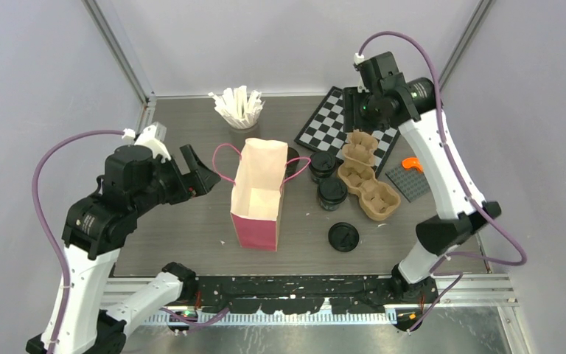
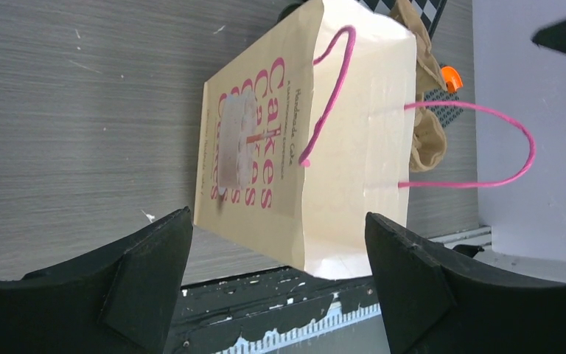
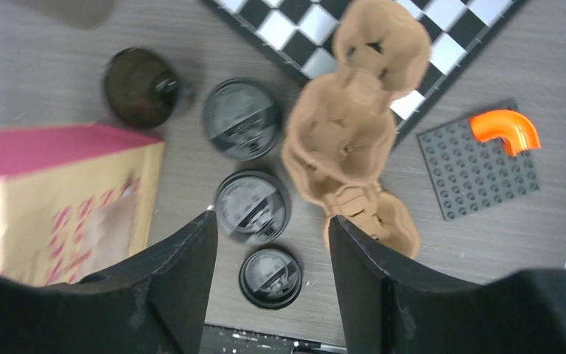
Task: Pack the takeout coffee
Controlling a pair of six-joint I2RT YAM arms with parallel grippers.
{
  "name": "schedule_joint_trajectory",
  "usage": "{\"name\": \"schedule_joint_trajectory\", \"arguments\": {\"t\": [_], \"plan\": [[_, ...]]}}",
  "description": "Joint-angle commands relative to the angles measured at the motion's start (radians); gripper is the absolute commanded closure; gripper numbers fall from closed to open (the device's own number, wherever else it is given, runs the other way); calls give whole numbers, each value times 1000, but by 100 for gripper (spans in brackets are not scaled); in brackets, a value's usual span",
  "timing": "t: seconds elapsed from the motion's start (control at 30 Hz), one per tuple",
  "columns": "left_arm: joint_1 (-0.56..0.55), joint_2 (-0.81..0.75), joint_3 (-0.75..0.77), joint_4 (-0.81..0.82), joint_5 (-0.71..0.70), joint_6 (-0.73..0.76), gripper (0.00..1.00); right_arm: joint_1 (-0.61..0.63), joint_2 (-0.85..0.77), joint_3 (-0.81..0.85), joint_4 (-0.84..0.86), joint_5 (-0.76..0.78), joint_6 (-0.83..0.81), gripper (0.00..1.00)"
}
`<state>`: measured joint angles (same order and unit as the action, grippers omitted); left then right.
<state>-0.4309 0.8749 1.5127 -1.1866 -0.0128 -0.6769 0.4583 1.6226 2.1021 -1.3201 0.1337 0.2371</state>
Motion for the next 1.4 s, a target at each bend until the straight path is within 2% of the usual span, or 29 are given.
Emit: {"name": "schedule_joint_trajectory", "arguments": {"t": [0.0,0.13,0.43,0.63,1.13,1.37], "plan": [[-2,-57,-64,11,52,-12,11,-133,143,12,-9,65,109,37],[-2,-85,-119,22,87,-29,11,-233,259,53,-24,67,221,37],[-2,-80,-125,-12,99,-2,11,-302,484,178,-76,42,323,37],[-2,-70,-114,-27,88,25,10,-316,521,171,-47,-2,323,43],[-1,-56,-74,-54,71,60,9,-334,584,157,-1,-114,226,45],[-2,-56,-72,-62,66,62,9,-339,587,134,4,-120,220,44]]}}
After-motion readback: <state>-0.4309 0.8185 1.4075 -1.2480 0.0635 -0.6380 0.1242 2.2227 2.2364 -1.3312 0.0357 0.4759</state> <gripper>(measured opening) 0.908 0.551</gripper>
